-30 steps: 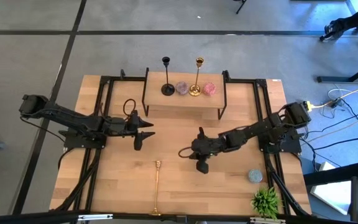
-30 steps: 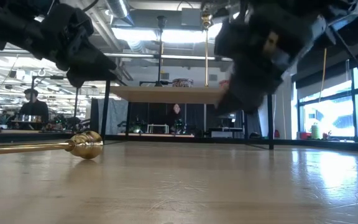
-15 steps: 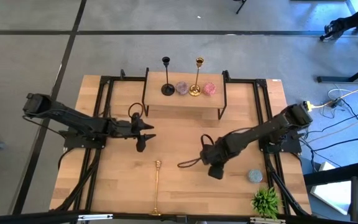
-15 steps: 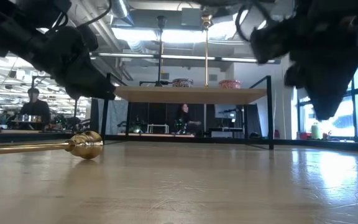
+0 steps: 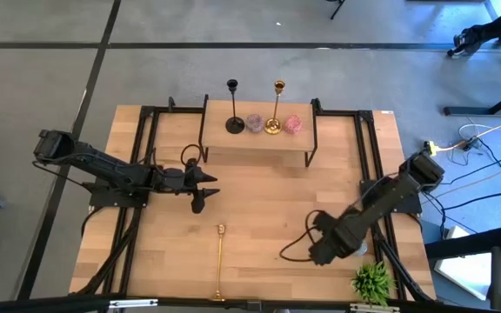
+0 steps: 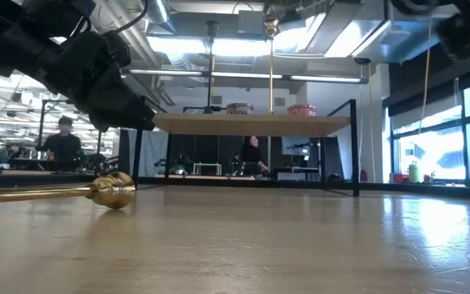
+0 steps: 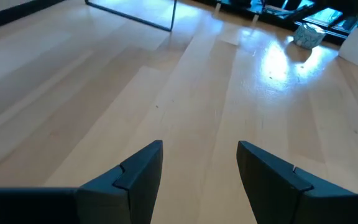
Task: Pick & Place candle stick holders
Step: Put the blue scented candle on the shelf
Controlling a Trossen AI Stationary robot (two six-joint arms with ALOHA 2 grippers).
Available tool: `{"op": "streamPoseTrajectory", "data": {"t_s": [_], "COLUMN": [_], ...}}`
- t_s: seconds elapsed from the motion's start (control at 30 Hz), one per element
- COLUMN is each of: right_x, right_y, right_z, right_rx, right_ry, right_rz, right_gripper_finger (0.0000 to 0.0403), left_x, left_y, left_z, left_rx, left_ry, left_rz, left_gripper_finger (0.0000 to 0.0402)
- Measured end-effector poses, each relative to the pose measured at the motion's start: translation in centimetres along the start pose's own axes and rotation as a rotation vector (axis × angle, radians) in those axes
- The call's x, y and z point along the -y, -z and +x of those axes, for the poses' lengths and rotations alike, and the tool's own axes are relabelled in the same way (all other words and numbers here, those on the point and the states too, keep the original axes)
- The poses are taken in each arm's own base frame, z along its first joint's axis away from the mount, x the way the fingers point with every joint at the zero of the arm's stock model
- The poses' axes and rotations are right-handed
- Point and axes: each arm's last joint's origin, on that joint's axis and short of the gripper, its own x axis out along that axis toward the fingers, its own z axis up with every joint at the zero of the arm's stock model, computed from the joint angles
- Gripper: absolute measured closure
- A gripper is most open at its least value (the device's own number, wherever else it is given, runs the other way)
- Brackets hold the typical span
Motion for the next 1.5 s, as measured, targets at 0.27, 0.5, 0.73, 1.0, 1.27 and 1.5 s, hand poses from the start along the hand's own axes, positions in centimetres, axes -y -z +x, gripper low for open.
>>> {"op": "streamPoseTrajectory", "data": {"t_s": [0.27, 0.5, 0.73, 1.0, 1.27, 1.5], "right_x": [1.5, 1.9, 3.6, 4.0, 3.8, 3.6], "right_y": [3.5, 4.1, 5.2, 7.4, 8.5, 8.6], "right_z": [-0.2, -1.7, -3.6, -3.4, -0.6, 1.0], "right_rx": [-0.215, -0.179, -0.03, -0.048, -0.059, -0.107], "right_ry": [0.2, 0.038, -0.088, -0.081, -0.084, -0.089], "right_rz": [0.211, 0.213, 0.232, 0.32, 0.382, 0.399], "right_gripper_finger": [0.0237, 0.0238, 0.0197, 0.0127, 0.0111, 0.0111], "left_x": [0.1, -0.2, -0.1, 0.0, 0.1, 0.3], "left_y": [-0.5, -0.6, -0.5, -0.4, -0.5, -0.4], "left_z": [0.0, 0.1, 0.1, 0.1, 0.1, 0.0], "left_rx": [0.047, 0.043, 0.029, 0.017, 0.018, 0.021], "left_ry": [0.012, 0.014, 0.045, 0.066, 0.077, 0.086], "left_rz": [0.029, 0.024, 0.026, 0.028, 0.018, 0.029], "left_gripper_finger": [0.0199, 0.0199, 0.0199, 0.0199, 0.0199, 0.0199]}}
